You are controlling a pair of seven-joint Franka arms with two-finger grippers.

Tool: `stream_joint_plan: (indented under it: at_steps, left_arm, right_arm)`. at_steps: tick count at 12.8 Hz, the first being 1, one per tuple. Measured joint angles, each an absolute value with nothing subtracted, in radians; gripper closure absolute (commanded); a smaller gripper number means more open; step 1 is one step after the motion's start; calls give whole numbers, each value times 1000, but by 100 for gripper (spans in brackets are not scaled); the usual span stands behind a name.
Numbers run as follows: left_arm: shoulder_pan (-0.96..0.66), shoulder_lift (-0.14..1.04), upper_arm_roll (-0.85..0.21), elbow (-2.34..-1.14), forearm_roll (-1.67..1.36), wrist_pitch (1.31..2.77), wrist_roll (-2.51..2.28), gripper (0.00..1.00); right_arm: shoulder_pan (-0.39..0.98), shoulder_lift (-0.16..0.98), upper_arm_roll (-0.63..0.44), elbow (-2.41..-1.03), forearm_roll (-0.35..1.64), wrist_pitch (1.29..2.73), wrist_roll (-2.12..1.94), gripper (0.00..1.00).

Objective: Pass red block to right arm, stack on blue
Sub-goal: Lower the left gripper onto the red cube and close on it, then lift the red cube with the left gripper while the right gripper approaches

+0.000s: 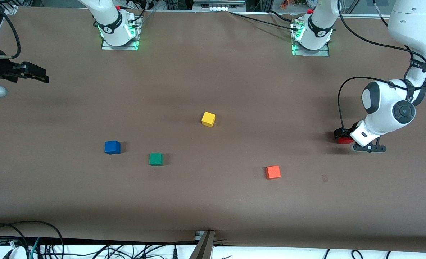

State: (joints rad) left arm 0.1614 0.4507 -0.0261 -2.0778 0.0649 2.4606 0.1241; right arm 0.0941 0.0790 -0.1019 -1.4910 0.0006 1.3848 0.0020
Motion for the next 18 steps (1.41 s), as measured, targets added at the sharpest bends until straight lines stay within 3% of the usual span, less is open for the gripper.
stream_joint_plan:
  at_steps: [1,5,6,12,18]
  left_arm:
    - [164,457,-26,-2081,65,2461,124,4]
    - [166,475,-26,-2085,65,2470,126,81]
    - [166,476,-26,-2085,65,2471,127,89]
    - [166,459,-42,-2023,66,2476,243,87]
    - [168,437,-159,-1970,-102,2475,561,87]
  right_arm:
    - [94,79,-102,-1491,1,1385,2,0]
    - [94,80,-102,-1491,1,1385,2,0]
    - [94,80,-102,-1491,1,1385,2,0]
    - [94,80,-102,-1491,1,1387,2,0]
    - [95,103,-100,-1471,3,1393,2,0]
